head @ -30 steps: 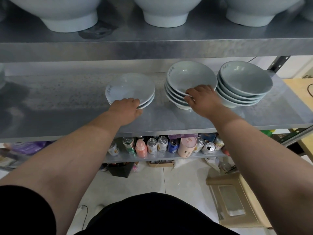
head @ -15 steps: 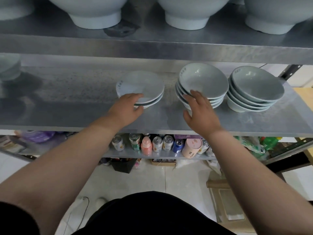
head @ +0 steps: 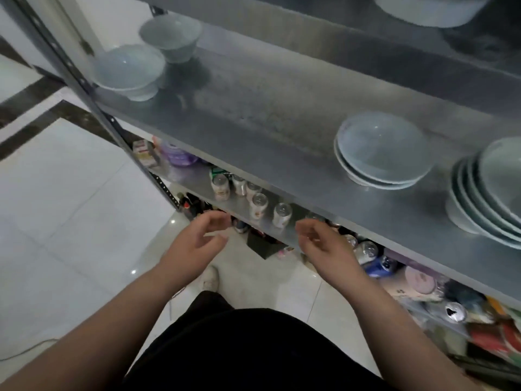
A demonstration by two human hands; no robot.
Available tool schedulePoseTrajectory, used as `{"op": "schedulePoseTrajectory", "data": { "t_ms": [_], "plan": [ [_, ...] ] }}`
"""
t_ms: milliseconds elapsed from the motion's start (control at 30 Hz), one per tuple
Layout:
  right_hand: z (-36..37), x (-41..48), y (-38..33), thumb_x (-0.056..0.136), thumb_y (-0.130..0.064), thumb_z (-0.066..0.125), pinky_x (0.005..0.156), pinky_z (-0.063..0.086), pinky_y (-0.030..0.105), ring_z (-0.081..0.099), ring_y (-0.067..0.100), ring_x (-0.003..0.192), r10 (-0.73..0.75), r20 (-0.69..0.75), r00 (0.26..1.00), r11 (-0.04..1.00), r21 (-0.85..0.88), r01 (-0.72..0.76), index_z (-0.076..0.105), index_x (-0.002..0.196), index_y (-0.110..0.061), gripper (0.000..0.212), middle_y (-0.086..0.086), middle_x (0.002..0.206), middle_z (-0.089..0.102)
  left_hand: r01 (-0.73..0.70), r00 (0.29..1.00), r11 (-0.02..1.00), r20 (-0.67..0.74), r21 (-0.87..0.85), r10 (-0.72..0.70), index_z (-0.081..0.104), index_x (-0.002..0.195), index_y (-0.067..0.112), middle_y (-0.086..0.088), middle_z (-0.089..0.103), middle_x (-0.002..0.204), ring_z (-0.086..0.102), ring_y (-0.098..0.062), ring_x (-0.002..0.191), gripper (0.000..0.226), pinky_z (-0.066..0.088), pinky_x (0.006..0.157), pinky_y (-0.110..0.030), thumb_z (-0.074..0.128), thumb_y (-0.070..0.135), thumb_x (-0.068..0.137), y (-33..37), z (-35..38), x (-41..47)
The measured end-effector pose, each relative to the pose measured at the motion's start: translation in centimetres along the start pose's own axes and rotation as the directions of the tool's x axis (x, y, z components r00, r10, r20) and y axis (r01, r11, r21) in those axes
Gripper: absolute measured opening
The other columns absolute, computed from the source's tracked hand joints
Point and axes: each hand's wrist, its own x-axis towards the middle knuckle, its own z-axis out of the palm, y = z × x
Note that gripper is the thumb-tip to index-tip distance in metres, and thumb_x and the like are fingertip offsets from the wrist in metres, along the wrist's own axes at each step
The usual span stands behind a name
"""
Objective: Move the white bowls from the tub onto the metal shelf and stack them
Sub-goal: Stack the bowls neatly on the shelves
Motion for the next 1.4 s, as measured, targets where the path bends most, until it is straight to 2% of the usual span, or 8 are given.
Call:
{"op": "schedulePoseTrajectory", "data": {
  "t_ms": [100, 367, 500, 667, 867, 967, 1167, 1400],
  "plan": [
    [3.4, 3.5, -3.5, 0.095, -0.026, 0.060, 0.086, 0.045, 0.007, 0.057, -0.015, 0.101, -0.025, 0.061, 0.998, 0.999, -0.018, 0.026, 0.064, 0.111, -0.034, 0.018, -0.023, 0.112, 0.065, 0.009, 0.999, 1.000, -0.051, -0.016, -0.010, 0.059, 0.121, 0.027, 0.009, 0.066, 0.118, 0.058, -0.001, 0.115, 0.031, 0.048, 0.080, -0.015, 0.060, 0.017, 0.092, -1.3, -4.5, 1.3],
    [11.9, 15.5, -13.8, 0.096, -0.026, 0.059, 0.090, 0.051, 0.027, 0.062, 0.002, 0.104, -0.036, 0.053, 0.998, 0.998, -0.052, 0.039, 0.063, 0.109, -0.033, 0.015, -0.016, 0.111, 0.066, -0.014, 0.983, 0.999, -0.180, 0.050, 0.023, 0.057, 0.122, 0.027, 0.016, 0.066, 0.116, 0.061, 0.001, 0.108, 0.031, 0.047, 0.087, -0.017, 0.059, 0.013, 0.094, -3.7, -19.9, 11.0],
    [16.6, 22.3, -19.9, 0.097, -0.025, 0.059, 0.085, 0.048, 0.022, 0.060, 0.003, 0.104, -0.071, 0.018, 0.997, 0.989, -0.128, 0.073, 0.061, 0.113, -0.031, 0.018, -0.015, 0.113, 0.063, -0.039, 0.975, 0.983, -0.208, 0.179, 0.077, 0.056, 0.126, 0.025, 0.014, 0.062, 0.117, 0.059, -0.003, 0.107, 0.035, 0.047, 0.090, -0.025, 0.060, 0.017, 0.092, -3.8, -28.1, 16.8],
    [20.5, 32.8, -26.9, 0.094, -0.023, 0.058, 0.100, 0.040, 0.032, 0.051, 0.023, 0.122, -0.279, -0.043, 0.959, 0.855, -0.466, 0.228, 0.053, 0.133, -0.015, 0.040, 0.006, 0.133, 0.056, -0.227, 0.923, 0.771, -0.120, 0.594, 0.364, 0.054, 0.134, 0.014, -0.008, 0.054, 0.132, 0.055, -0.028, 0.118, 0.049, 0.046, 0.101, -0.040, 0.061, 0.022, 0.086, -4.9, -35.5, 24.8],
    [21.0, 44.4, -32.1, 0.092, -0.014, 0.051, 0.116, 0.028, 0.048, 0.023, 0.035, 0.146, -0.320, -0.006, 0.947, 0.564, -0.805, 0.186, 0.032, 0.151, -0.017, 0.062, 0.014, 0.157, 0.029, -0.313, 0.928, 0.300, 0.223, 0.901, 0.298, 0.046, 0.141, 0.020, -0.007, 0.056, 0.133, 0.047, -0.030, 0.130, 0.056, 0.016, 0.119, -0.049, 0.061, 0.020, 0.088, -5.4, -37.8, 33.3],
    [21.0, 48.3, -33.6, 0.093, -0.007, 0.045, 0.116, 0.026, 0.048, 0.021, 0.033, 0.147, -0.296, 0.023, 0.955, 0.466, -0.869, 0.165, 0.027, 0.153, -0.019, 0.063, 0.009, 0.160, 0.025, -0.324, 0.916, 0.192, 0.257, 0.926, 0.309, 0.058, 0.125, 0.024, 0.001, 0.062, 0.113, 0.056, -0.025, 0.114, 0.041, 0.024, 0.116, -0.043, 0.055, 0.008, 0.087, -5.9, -38.8, 34.4],
    [21.2, 52.5, -34.6, 0.090, -0.002, 0.052, 0.109, 0.034, 0.049, 0.036, 0.040, 0.137, -0.141, 0.093, 0.986, 0.363, -0.921, 0.139, 0.032, 0.149, -0.023, 0.066, 0.016, 0.155, 0.029, -0.417, 0.858, 0.178, 0.321, 0.891, 0.402, 0.068, 0.101, 0.019, -0.001, 0.062, 0.089, 0.059, -0.027, 0.083, 0.027, 0.048, 0.078, -0.038, 0.060, 0.005, 0.079, -7.6, -40.9, 33.8],
    [21.6, 50.9, -33.3, 0.095, -0.010, 0.048, 0.084, 0.047, 0.042, 0.057, 0.041, 0.101, -0.276, 0.110, 0.955, 0.258, -0.948, 0.184, 0.066, 0.115, -0.016, 0.028, 0.016, 0.117, 0.053, -0.408, 0.869, 0.195, 0.315, 0.892, 0.382, 0.067, 0.112, 0.020, -0.002, 0.062, 0.097, 0.058, -0.028, 0.091, 0.034, 0.045, 0.087, -0.039, 0.056, 0.005, 0.084, -6.8, -40.8, 33.7]
  ]
}}
